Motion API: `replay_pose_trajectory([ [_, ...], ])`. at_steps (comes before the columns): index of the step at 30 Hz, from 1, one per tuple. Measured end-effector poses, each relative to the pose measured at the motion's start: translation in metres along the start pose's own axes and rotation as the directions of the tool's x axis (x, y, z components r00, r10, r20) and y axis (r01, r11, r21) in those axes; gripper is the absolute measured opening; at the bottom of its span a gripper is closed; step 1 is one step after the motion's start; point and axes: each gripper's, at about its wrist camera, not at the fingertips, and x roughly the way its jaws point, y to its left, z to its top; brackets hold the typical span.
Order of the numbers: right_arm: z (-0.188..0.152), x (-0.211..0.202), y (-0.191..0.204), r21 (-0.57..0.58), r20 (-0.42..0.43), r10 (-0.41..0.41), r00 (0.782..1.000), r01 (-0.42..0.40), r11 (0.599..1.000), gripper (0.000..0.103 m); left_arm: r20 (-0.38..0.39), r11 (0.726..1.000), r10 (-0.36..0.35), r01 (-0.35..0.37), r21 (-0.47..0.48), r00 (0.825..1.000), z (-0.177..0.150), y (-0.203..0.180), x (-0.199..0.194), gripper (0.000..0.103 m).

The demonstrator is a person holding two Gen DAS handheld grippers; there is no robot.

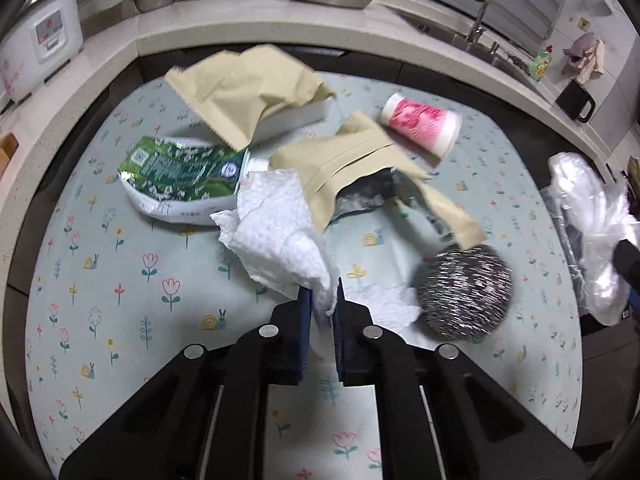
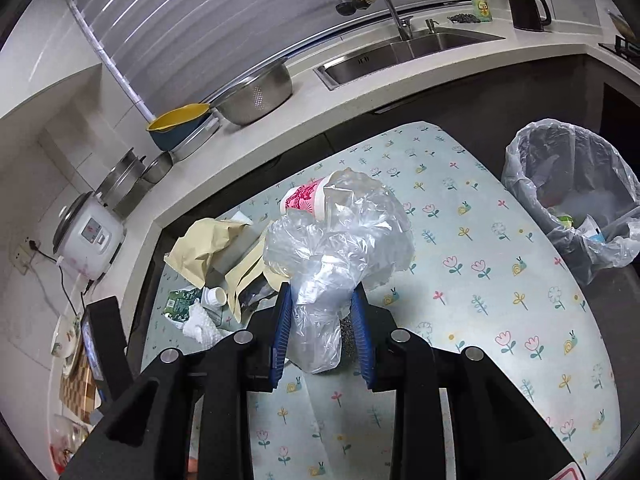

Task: Collect trash
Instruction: 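Grasp the clear plastic film with the right tool while the left tool grasps the white paper towel, then carry both items over the bin and open the left tool to drop the towel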

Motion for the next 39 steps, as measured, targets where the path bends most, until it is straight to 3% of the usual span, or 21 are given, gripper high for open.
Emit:
replay_pose_trajectory([
  [9,0.0,-0.031,-0.01,0.002,0.038,0.012,0.999,-0.012,1.0,0.028,0.142,0.999,-0.038,0.033,0.038,0.989,0.02,-0.037,-0.066,0.009],
  [19,0.007,-0.07,-0.038,0.032,0.098,0.001,0.995,-0.004,0.999,0.028,0.224,0.987,-0.139,0.117,0.112,0.965,0.037,-0.098,-0.115,0.009],
  [27,0.015,-0.094,-0.071,0.063,0.136,-0.025,0.99,0.016,0.998,0.028,0.226,0.969,-0.191,0.148,0.197,0.955,0.033,-0.155,-0.123,0.009],
  [39,0.026,-0.112,-0.13,0.128,0.164,-0.097,0.982,0.076,0.989,0.028,0.174,0.938,-0.236,0.177,0.297,0.956,0.028,-0.231,-0.101,0.009],
])
